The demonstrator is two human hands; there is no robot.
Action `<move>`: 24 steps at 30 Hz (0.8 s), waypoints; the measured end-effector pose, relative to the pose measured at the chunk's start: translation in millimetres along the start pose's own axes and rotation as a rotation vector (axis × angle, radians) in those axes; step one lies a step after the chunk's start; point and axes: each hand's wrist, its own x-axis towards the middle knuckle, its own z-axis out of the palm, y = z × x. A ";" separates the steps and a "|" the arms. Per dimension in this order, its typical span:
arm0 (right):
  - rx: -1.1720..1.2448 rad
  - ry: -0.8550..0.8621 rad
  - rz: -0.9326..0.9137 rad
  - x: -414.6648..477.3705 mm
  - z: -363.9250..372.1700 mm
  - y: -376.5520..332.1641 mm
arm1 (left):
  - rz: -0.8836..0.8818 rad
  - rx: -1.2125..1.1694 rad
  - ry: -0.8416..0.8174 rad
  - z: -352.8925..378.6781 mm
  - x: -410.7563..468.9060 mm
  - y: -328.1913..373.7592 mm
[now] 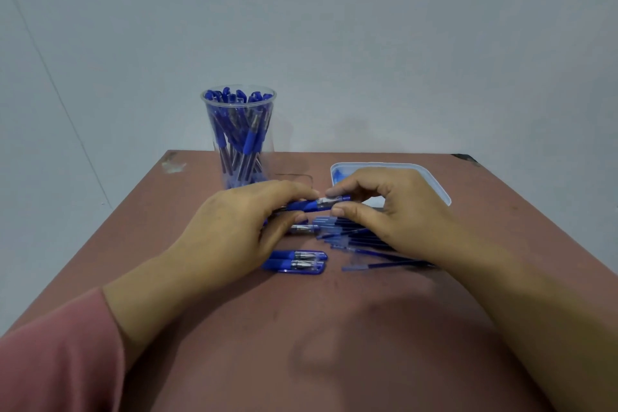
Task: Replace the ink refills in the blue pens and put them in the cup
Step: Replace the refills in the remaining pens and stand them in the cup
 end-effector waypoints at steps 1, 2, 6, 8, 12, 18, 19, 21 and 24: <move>0.010 0.009 0.004 0.4 1.7 -0.3 | 0.006 -0.012 0.005 -0.2 -0.4 -1.1; 0.024 0.021 0.012 0.9 3.3 -0.4 | 0.005 -0.031 0.010 -0.5 -0.7 -2.4; 0.059 0.040 0.036 2.1 8.3 -1.6 | -0.044 -0.136 0.033 -1.0 -1.4 -6.1; 0.067 0.032 0.042 2.6 9.7 -2.0 | -0.063 -0.151 0.039 0.2 -0.6 -6.9; 0.073 0.028 0.015 3.6 8.7 -1.4 | -0.014 -0.061 0.026 1.4 1.2 -3.9; -0.057 0.039 -0.093 1.6 6.2 -3.0 | -0.015 -0.167 -0.026 -1.8 2.3 -0.9; -0.084 0.046 -0.104 1.2 6.2 -4.0 | -0.020 -0.204 -0.042 -2.7 2.6 -0.2; -0.122 0.061 -0.123 0.9 5.8 -4.9 | -0.028 -0.242 -0.062 -3.2 2.3 -0.1; -0.166 0.103 -0.086 -0.5 -4.1 -1.3 | -0.090 -0.288 -0.043 -3.8 -0.4 -5.6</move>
